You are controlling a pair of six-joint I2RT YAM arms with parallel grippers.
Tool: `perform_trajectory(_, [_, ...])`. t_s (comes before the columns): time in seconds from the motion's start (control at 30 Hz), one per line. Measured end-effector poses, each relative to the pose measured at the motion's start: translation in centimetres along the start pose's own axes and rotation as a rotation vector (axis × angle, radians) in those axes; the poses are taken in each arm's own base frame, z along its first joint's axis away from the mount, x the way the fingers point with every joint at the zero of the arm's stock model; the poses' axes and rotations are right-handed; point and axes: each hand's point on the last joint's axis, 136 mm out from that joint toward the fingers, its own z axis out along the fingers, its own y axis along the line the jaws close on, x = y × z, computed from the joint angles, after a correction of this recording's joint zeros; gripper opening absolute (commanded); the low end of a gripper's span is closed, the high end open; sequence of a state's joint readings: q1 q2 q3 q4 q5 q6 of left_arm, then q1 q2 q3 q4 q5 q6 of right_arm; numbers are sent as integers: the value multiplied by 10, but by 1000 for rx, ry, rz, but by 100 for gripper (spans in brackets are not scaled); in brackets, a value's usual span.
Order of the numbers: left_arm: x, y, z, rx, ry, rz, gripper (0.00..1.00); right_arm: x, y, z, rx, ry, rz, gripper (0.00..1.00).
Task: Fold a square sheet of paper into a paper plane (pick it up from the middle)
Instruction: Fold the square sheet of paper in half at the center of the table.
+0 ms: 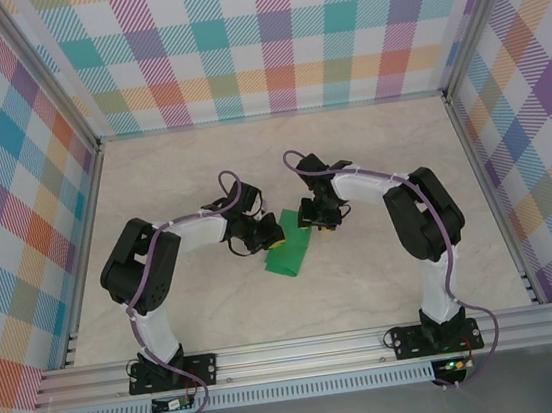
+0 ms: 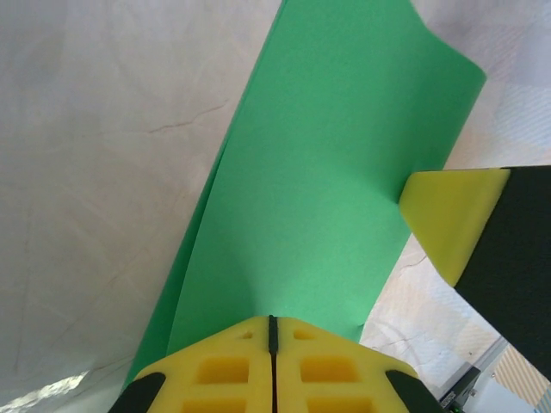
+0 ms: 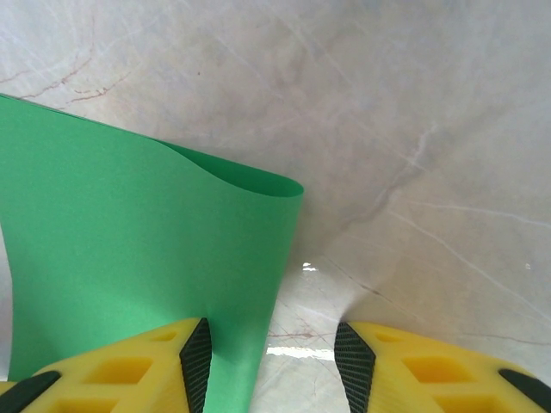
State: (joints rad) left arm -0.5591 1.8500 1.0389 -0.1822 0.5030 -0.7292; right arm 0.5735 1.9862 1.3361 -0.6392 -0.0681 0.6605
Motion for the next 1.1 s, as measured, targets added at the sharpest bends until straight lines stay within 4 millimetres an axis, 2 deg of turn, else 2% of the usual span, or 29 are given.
perform_trajectory(1.1, [1,12,5,-43,5,-7,4,0,-1,1,16,13,7,47])
